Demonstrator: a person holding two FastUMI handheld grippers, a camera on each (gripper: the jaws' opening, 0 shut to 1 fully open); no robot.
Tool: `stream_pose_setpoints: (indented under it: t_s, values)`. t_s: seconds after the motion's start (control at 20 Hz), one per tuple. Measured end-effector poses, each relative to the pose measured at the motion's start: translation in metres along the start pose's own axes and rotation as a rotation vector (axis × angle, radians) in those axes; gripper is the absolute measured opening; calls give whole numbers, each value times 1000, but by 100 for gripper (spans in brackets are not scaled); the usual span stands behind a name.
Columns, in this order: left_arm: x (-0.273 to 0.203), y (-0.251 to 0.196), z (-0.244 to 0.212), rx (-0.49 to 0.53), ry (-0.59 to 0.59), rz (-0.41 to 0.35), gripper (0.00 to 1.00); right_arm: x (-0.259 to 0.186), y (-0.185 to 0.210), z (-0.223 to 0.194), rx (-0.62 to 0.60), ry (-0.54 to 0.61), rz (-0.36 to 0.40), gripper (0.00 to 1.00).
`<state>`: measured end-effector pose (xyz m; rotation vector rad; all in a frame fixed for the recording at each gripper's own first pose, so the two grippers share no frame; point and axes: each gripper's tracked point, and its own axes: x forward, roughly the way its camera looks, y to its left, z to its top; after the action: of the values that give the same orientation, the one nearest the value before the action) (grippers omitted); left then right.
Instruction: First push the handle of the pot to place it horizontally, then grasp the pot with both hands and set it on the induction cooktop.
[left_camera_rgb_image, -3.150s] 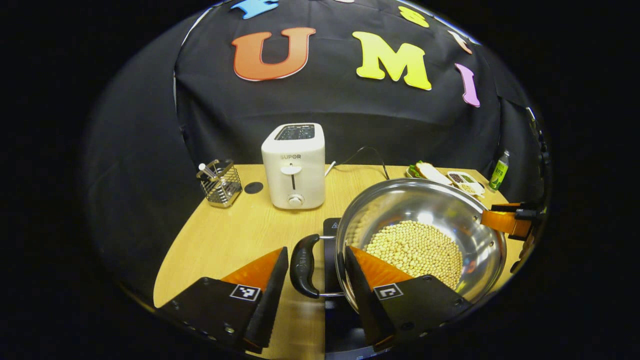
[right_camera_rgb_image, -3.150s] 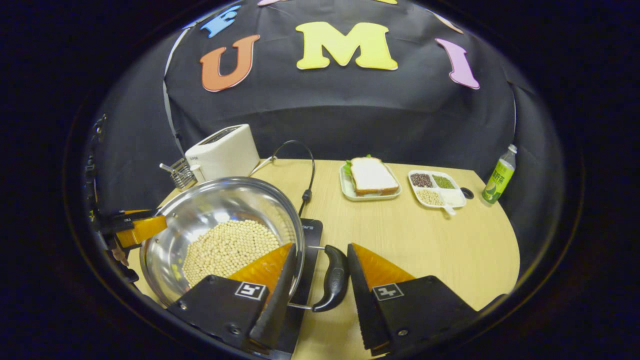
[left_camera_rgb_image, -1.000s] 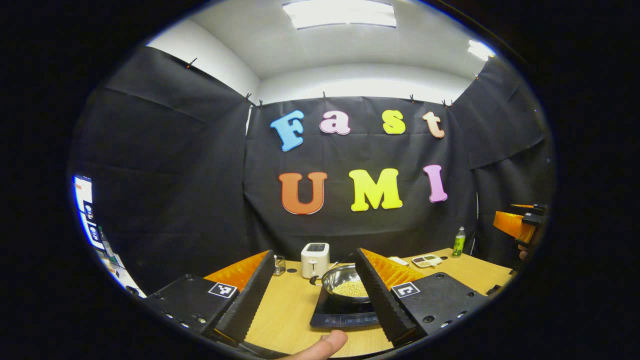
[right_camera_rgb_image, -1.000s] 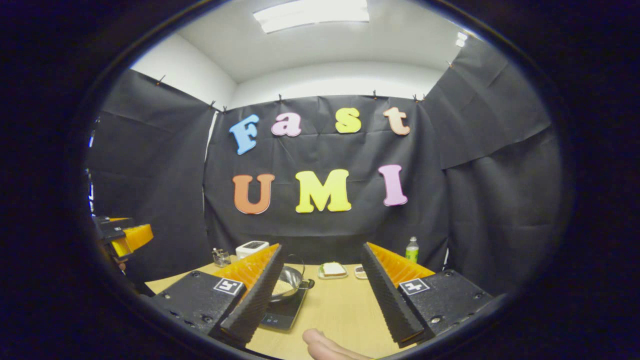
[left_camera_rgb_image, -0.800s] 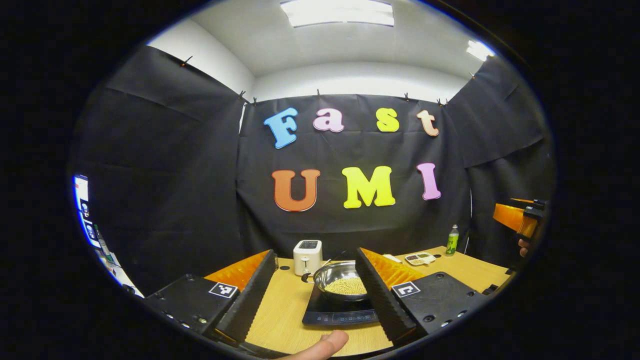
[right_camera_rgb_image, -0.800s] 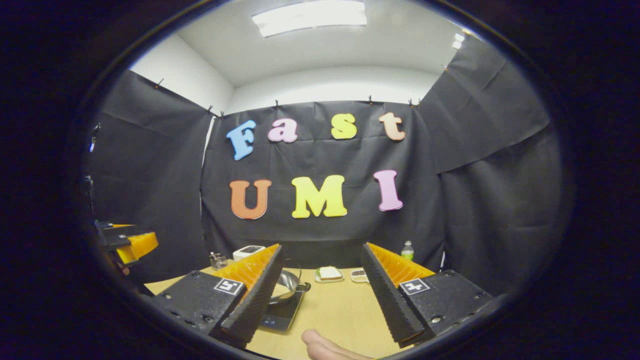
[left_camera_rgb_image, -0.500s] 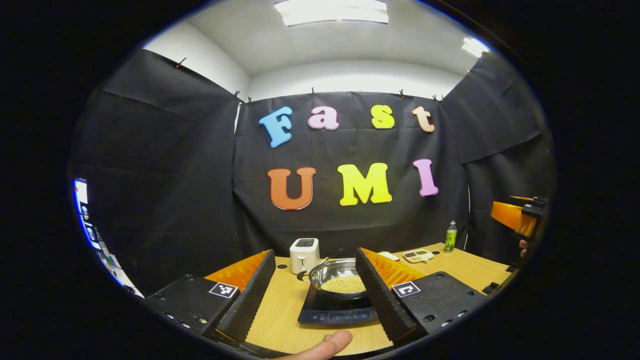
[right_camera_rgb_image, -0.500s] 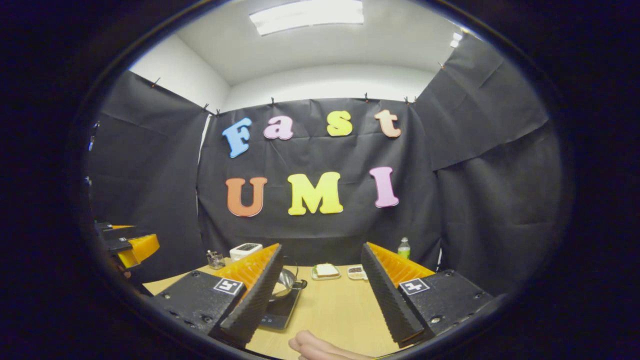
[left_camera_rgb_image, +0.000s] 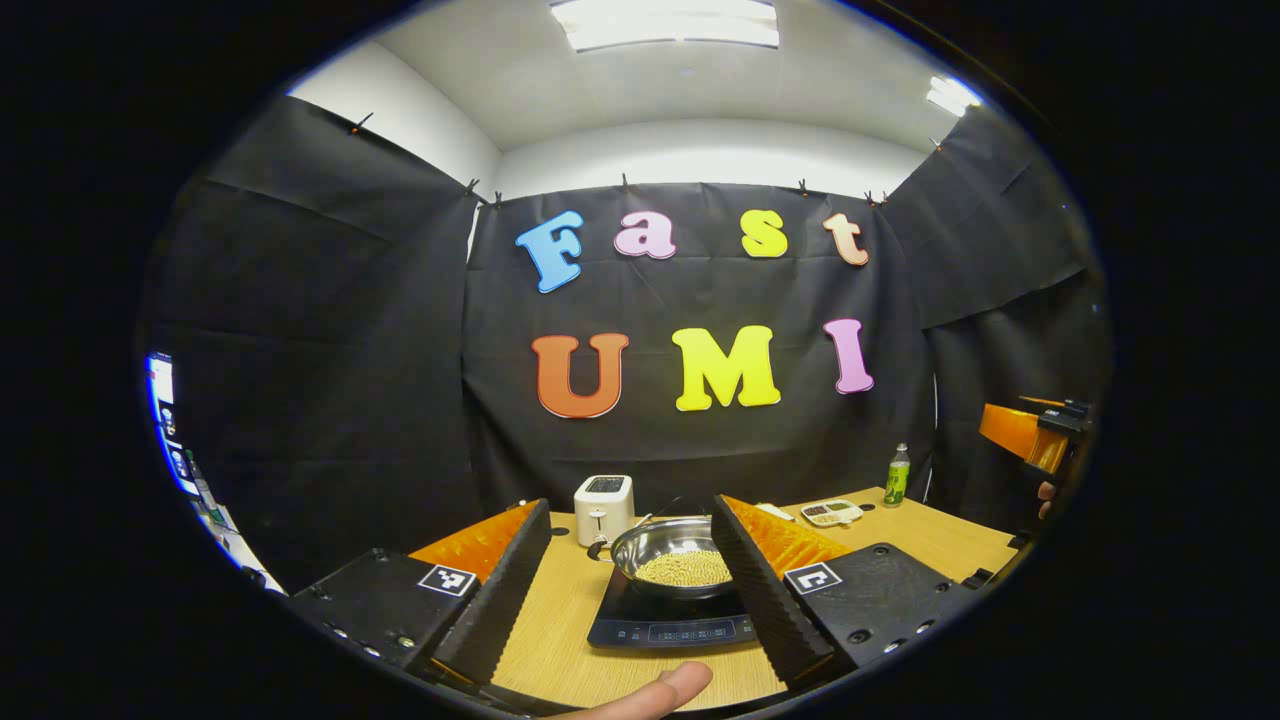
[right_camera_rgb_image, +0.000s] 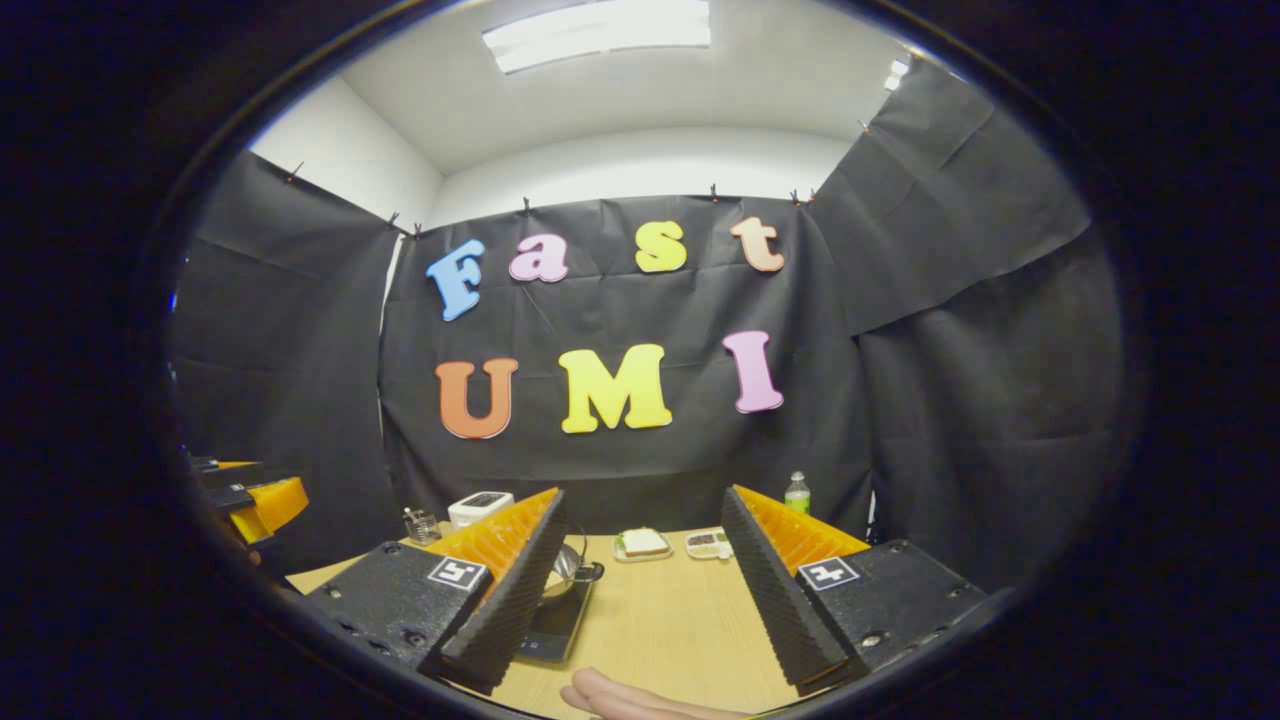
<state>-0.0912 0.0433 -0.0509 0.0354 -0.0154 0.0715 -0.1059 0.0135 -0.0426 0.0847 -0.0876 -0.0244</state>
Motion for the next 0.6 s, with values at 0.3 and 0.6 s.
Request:
stream_pose_setpoints:
  t_s: [0.3, 0.6]
  values:
    - [-2, -3, 1, 8, -6, -10, 95, 0, 8, 3, -1, -5, 28, 98]
    - [-2, -4, 0, 5, -4, -14, 95, -2, 1, 9, 12, -21, 13, 98]
